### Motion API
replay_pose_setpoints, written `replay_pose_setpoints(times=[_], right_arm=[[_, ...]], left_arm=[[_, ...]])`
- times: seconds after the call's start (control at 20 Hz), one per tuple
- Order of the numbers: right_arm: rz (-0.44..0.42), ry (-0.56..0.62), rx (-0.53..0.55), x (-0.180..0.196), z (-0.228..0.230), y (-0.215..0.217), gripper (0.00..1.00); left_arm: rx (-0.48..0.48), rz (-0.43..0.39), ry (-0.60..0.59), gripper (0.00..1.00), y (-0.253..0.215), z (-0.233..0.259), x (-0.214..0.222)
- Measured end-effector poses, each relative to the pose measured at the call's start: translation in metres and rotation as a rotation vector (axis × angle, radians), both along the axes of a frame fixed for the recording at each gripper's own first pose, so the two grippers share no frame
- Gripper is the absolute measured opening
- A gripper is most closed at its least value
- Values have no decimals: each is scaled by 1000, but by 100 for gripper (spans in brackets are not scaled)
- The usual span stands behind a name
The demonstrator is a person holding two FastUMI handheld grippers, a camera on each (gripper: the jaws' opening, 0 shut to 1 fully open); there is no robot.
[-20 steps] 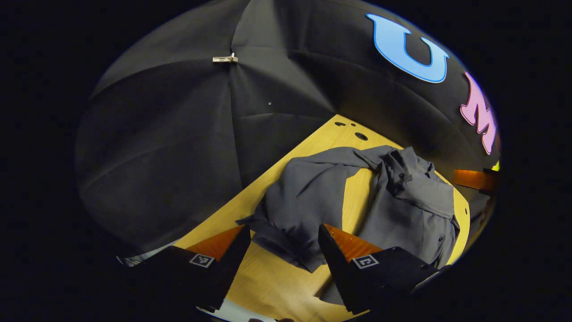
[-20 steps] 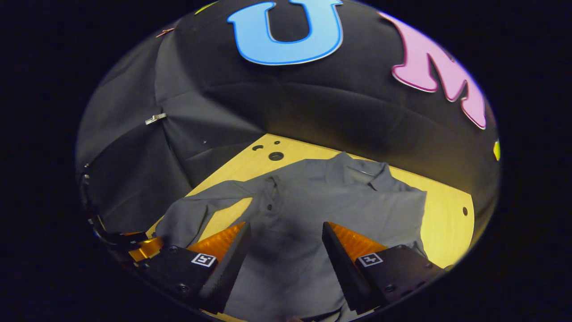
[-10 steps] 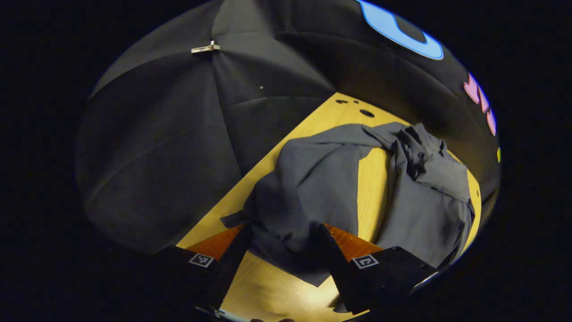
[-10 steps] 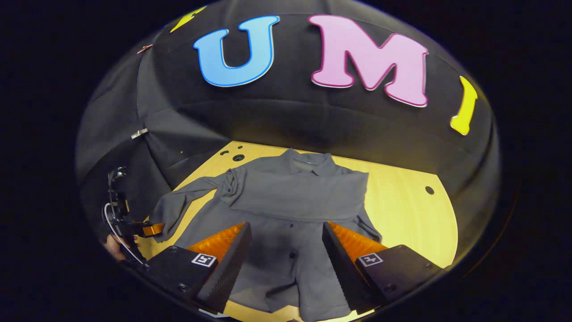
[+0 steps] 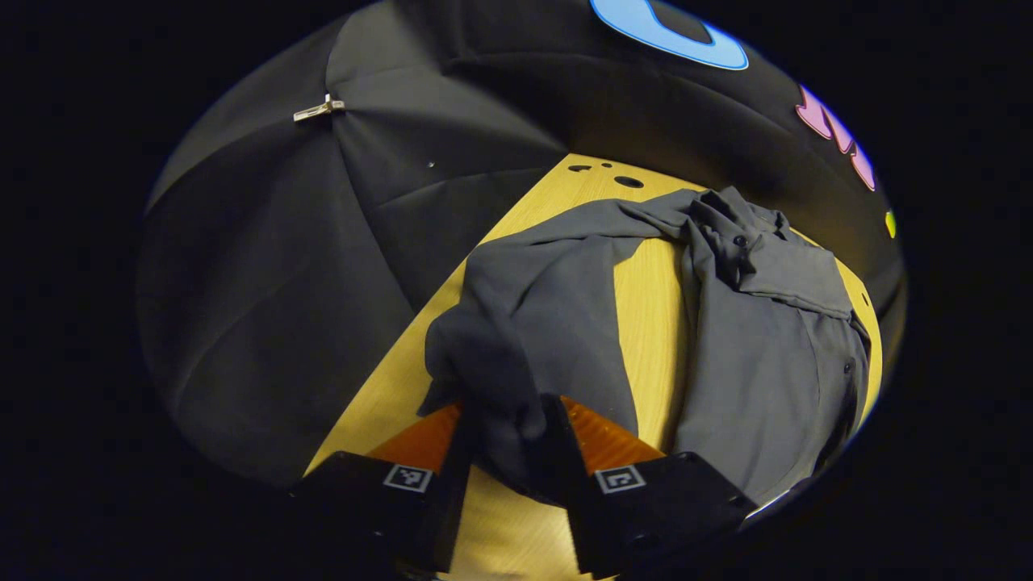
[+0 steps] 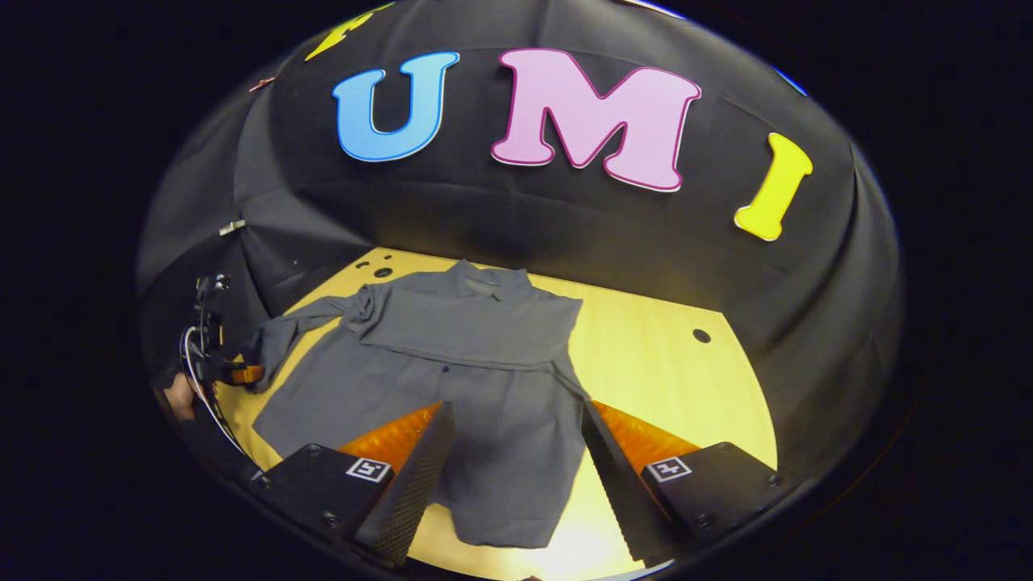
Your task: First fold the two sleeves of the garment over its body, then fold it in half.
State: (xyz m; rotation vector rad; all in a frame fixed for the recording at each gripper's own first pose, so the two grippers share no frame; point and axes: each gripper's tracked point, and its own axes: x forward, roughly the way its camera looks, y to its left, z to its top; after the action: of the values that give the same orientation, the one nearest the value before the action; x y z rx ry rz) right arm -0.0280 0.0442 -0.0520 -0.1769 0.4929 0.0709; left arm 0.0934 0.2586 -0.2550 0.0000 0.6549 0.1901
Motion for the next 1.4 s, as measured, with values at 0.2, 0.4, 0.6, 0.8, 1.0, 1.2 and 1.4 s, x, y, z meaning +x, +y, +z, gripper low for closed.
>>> replay_pose_setpoints(times=[0.2, 0.4, 0.6, 0.8, 1.0, 1.2, 1.4], right_arm=[[-41, 2, 67, -4, -2, -15, 99], [-54, 11, 78, 0, -6, -36, 98], [-92, 24, 115, 12, -8, -61, 99], [-139, 36, 153, 23, -12, -82, 99], [-155, 42, 182, 29, -15, -95, 98], [-137, 37, 169, 27, -16, -104, 98], [-145, 30, 191, 22, -19, -113, 98]], left_arm=[[14, -19, -10, 18, -9, 2, 3], [-29, 14, -29, 6, -11, 13, 4], [-104, 75, -75, 6, -18, 41, 3], [-150, 101, -141, 6, -31, 84, 16], [-148, 96, -207, 6, -50, 137, 42], [-145, 40, -301, 5, -88, 194, 69], [-116, -53, -349, 5, -143, 232, 98]])
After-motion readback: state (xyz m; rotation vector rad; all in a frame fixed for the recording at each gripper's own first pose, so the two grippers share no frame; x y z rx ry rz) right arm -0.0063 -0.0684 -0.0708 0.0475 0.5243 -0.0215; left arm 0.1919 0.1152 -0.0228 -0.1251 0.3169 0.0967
